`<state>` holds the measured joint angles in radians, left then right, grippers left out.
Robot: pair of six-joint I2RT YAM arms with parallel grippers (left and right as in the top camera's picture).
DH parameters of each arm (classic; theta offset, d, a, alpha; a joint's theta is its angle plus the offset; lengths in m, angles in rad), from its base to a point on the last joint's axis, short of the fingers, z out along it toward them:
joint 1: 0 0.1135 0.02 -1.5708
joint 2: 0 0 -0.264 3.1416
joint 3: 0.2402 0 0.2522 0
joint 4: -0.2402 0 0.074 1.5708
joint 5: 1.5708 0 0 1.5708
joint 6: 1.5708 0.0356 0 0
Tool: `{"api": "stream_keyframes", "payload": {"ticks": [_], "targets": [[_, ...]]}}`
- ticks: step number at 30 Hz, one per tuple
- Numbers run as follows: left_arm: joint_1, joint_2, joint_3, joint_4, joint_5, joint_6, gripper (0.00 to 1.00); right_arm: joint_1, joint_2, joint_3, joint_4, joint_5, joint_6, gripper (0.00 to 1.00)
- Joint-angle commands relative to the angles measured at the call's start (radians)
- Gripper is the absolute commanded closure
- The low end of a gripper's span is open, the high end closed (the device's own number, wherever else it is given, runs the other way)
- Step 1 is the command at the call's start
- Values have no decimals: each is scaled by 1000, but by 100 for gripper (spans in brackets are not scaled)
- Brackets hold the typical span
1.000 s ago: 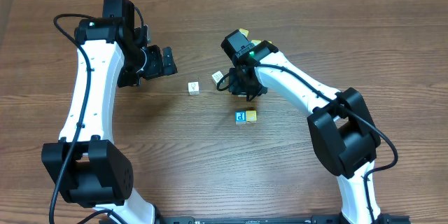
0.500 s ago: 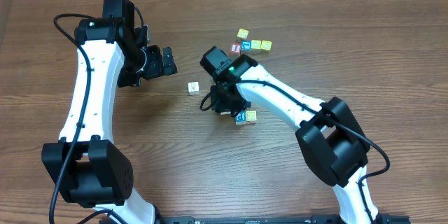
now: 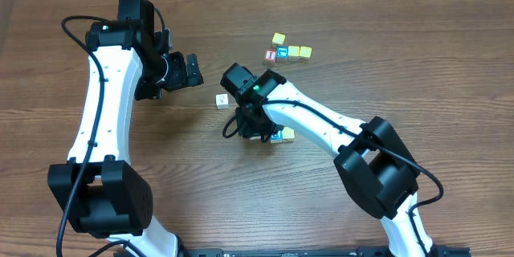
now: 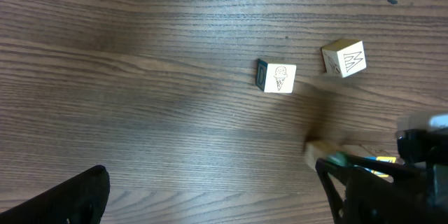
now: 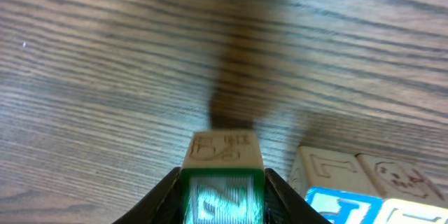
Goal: Flip 5 blocks
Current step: 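Rotate the held green block and lower it near the other blocks, then open the right gripper and retract the right arm to the side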
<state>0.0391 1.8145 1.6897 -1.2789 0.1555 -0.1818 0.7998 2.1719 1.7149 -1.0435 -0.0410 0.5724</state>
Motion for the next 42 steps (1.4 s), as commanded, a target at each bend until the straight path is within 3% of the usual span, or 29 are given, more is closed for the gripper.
{"api": "stream_keyframes", "payload": {"ticks": [1, 5, 8, 14, 20, 29, 30, 32, 37, 42], "targets": [[0, 13, 20, 1, -6, -10, 0, 6, -46, 19, 0, 17, 3, 64], [0, 13, 20, 1, -6, -10, 0, 6, -46, 19, 0, 17, 3, 62], [0, 13, 20, 1, -6, -10, 0, 6, -46, 21, 12, 23, 0, 48], [0, 13, 20, 1, -6, -10, 0, -75, -56, 177, -83, 24, -32, 36], [0, 13, 20, 1, -6, -10, 0, -282, -59, 354, -277, 24, -108, 28], [0, 13, 20, 13, 1, -16, 0, -652, -58, 352, -380, 32, -216, 22], [0, 13, 20, 25, 1, -20, 0, -691, -58, 352, -384, 32, -226, 19], [0, 13, 20, 48, 1, -21, 0, -763, -58, 352, -393, 32, -229, 0], [-1, 13, 20, 101, 97, -58, 0, -916, -58, 352, -405, 31, -229, 0], [-45, 13, 6, 33, 153, -80, 50, -987, -58, 352, -396, 32, -229, 0]]}}
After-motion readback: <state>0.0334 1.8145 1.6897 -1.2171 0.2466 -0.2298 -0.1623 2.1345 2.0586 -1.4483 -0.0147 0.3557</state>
